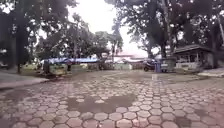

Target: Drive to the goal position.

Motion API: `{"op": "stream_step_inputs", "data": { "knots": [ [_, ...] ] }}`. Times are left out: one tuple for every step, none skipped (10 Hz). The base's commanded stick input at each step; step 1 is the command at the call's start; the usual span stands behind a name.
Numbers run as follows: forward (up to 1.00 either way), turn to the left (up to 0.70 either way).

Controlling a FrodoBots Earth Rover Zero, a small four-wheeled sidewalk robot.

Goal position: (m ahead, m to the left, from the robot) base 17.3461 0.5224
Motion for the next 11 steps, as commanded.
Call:
{"op": "stream_step_inputs", "data": {
  "knots": [
    [0.70,0.00],
    [0.70,0.00],
    [0.70,0.00],
    [0.70,0.00],
    [0.70,0.00],
    [0.70,0.00],
    [0.70,0.00],
    [0.70,0.00],
    [0.70,0.00],
    [0.70,0.00],
    [0.70,0.00]
  ]
}}
